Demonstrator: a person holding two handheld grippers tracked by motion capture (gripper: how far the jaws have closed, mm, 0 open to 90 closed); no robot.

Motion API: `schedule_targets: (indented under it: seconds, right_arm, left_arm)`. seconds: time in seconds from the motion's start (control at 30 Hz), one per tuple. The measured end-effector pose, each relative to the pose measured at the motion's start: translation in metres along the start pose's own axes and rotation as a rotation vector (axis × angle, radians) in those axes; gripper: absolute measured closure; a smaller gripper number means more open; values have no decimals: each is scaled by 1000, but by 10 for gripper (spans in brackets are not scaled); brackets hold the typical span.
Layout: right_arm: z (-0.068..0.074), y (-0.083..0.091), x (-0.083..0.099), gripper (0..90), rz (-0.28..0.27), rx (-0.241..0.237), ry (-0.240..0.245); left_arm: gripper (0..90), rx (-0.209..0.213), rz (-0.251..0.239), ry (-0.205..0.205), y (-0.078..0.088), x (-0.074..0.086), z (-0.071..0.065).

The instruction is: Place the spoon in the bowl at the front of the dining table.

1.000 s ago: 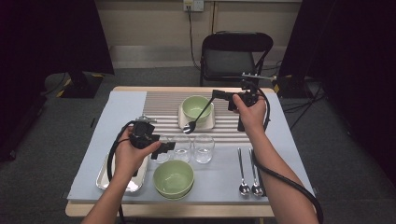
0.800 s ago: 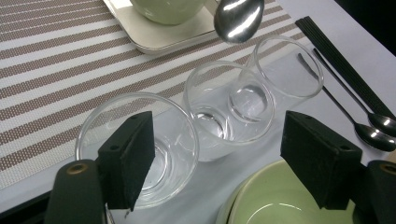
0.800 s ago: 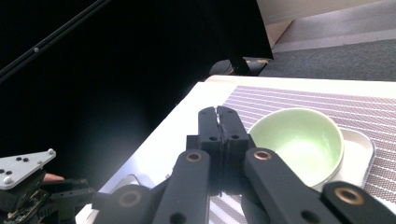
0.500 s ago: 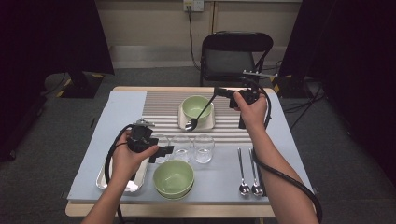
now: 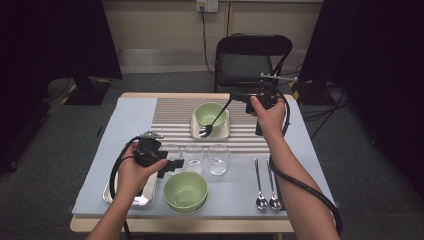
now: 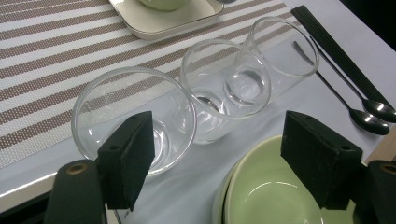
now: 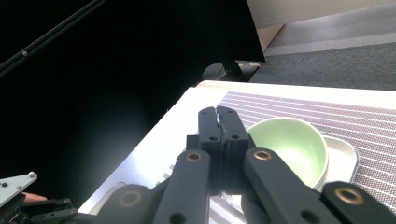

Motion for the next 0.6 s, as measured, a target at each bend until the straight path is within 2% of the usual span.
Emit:
schedule_targets:
  seconds: [0.6]
  right_arm:
    - [-7, -8, -5, 900, -10, 13, -17]
  left_arm:
    - [260, 8, 0, 6, 2, 10, 1]
Point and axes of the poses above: each handheld gripper's, and its own axes: y roughly backward along the jaws, x roughly out of its underside, z roughly to its left, the point moved 4 cm from there along -y, roughly forward along the jaws, and after that the axes turned 4 degrees about x, right-handed, at the moved point
